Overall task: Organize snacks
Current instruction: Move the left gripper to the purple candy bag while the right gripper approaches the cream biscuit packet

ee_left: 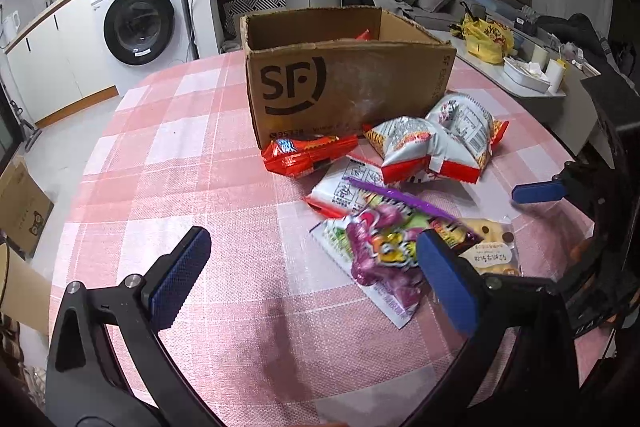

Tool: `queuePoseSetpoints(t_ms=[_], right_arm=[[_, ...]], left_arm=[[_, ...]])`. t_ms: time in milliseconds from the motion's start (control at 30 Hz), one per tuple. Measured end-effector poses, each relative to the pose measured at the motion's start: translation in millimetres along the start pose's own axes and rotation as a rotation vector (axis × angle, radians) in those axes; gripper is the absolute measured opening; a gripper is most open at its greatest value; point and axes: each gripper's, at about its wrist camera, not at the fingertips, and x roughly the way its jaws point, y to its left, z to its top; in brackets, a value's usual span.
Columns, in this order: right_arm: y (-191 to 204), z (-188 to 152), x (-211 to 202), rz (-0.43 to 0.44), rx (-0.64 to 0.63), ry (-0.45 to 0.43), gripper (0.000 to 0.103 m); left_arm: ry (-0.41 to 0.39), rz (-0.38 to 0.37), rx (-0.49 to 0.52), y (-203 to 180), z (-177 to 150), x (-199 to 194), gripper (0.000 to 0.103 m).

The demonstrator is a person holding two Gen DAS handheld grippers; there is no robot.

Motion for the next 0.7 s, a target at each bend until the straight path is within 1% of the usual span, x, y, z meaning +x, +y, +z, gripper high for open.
queuePoseSetpoints(t_ms=[133,233,400,500,600,633,700], right_arm=[[0.7,-0.3,7.6,-0.006,-0.004,0.009,0.103],[-4.1,2.4,9.7,-0.016,0.024,0.005,0.103],[-13.7,2.7,10.5,-0.038,0.071,-0.001,0.103],[-12.9,2.4,10.8,-0.041,0.062,0.001,0.103],[-9.8,1.6,11.7,-0.048,0.046,0.002,0.103],[-8.6,1.8,12.5,-0.048,0.043,0.0,0.103],[-6.8,2.8,14.2,-0.051,0.036,-0.003,0.103]], left_arm=[[0.01,-0.006,0.014,-3.2,-2.9,3.5,0.102],[0.026,-0.034,0.032,-5.5,-4.7,6.2,0.102],[0.032,-0.054,0.035,-7.1,-7.5,8.2,0.102],[0.039,-0.068,0.045,-9.9,-8.7,9.7,0.102],[0.034,-0.088,0.076,-15.0,-9.9,5.8,0.102],[0.029,-0.085,0.091,-17.2,-10.6,5.1,0.102],[0.022,-0.047,0.115,-21.2,-11.7,7.0,0.102]])
